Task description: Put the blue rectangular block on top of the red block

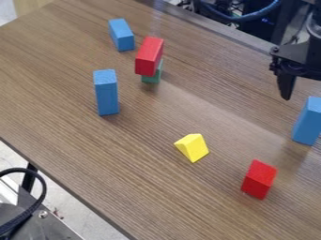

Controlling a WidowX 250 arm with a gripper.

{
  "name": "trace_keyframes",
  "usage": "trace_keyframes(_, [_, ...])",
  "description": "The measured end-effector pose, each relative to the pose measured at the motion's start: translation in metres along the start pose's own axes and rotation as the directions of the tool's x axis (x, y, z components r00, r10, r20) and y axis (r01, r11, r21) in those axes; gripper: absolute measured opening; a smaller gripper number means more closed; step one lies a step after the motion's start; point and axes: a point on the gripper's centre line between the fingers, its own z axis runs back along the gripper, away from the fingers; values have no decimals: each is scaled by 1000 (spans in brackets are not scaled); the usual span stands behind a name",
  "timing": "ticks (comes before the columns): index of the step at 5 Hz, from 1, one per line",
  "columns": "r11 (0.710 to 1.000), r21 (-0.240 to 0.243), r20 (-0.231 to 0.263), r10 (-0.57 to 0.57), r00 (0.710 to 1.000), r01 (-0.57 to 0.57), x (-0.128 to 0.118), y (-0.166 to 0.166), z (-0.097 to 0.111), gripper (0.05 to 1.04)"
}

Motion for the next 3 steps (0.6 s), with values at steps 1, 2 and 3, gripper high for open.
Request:
trace_keyframes(1, [1000,-12,-13,-12,1000,12,2,-4,-10,999])
trace_keyframes(2, [1000,-17,-16,-20,1000,20,3,-6,-17,999])
trace_keyframes(3, [1000,-17,-18,-13,1000,13,8,-5,-22,999])
